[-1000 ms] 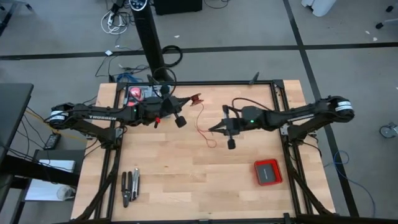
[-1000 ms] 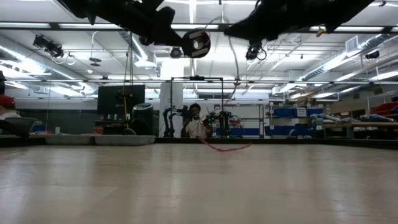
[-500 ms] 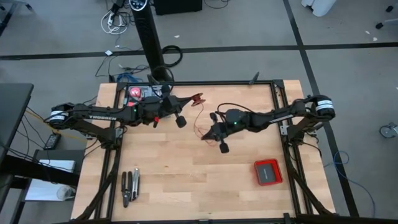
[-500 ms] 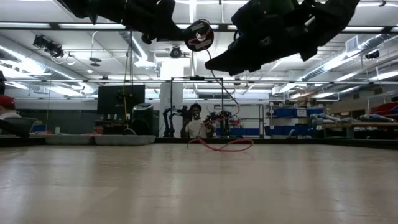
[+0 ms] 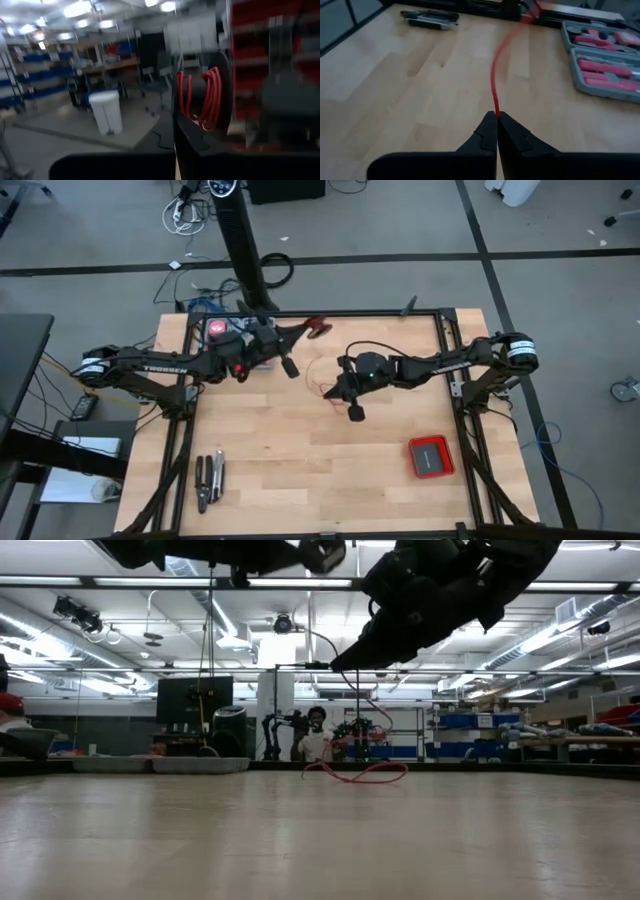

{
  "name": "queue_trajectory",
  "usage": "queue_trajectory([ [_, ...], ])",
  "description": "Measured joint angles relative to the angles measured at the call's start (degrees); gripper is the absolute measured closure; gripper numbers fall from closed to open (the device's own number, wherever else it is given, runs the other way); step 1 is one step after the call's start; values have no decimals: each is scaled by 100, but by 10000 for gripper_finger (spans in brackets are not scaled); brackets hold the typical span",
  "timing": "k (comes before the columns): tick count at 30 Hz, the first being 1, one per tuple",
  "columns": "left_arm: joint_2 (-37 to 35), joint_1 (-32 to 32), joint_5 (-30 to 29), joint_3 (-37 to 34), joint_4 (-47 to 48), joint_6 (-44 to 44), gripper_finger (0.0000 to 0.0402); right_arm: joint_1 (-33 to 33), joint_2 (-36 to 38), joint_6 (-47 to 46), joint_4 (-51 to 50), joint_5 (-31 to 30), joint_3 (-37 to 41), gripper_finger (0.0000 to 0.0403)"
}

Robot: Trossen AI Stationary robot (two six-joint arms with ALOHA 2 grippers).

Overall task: Coil cords
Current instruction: Uncoil the red wire from the spool

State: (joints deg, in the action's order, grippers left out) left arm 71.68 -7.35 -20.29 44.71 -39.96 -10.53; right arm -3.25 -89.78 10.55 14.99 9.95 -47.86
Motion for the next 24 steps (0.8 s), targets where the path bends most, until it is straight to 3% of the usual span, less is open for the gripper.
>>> queue_trajectory([
  [4,0,-11,-32,0,-586,-102,402,129,2,-14,-732,-155,-384,403],
  [10,-2,16,276,2,-783,166,402,200,34,-41,-2095,-1297,-828,403],
  [18,-9,39,1065,2,562,565,402,195,807,-660,-3830,-3258,-920,403],
  [24,-13,39,1233,0,1987,199,402,223,1560,-1107,-4365,-4578,-920,402],
])
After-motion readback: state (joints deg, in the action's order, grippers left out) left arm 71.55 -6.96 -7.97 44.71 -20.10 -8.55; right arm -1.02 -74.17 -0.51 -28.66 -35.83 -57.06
